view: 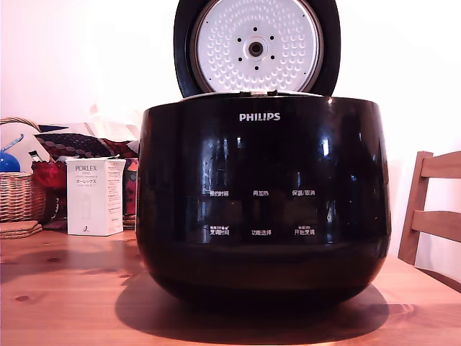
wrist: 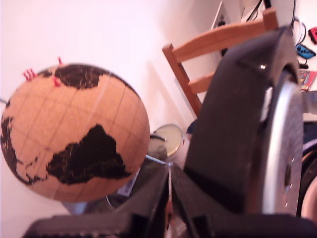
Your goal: Close the rice cooker by pressing the lid down with medium force
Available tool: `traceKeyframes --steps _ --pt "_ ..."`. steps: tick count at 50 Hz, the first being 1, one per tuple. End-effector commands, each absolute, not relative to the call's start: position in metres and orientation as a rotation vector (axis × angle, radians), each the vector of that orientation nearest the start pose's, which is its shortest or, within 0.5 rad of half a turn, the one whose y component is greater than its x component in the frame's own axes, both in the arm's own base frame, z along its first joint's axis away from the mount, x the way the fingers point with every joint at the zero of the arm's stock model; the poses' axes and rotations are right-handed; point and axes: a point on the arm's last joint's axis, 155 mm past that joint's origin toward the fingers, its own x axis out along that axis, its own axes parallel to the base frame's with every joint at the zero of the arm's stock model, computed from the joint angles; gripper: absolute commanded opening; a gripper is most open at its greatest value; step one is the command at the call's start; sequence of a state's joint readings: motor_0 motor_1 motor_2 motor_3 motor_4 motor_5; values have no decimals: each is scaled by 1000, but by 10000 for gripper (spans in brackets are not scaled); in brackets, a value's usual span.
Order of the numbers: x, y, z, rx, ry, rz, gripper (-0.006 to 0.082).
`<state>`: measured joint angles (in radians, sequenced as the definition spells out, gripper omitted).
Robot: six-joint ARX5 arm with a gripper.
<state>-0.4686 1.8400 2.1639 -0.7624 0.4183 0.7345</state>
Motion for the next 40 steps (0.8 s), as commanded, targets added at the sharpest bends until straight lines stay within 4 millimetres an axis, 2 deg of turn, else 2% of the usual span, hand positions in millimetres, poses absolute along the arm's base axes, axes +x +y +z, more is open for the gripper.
traceKeyframes --steps 1,16,27,40 --pt "433 -307 371 685 161 -1025 -21" --pt "414 -310 350 685 263 -1078 -21" --pt "385 -307 334 683 396 -1140 -21" --pt "354 -299 327 652 512 -1212 -21"
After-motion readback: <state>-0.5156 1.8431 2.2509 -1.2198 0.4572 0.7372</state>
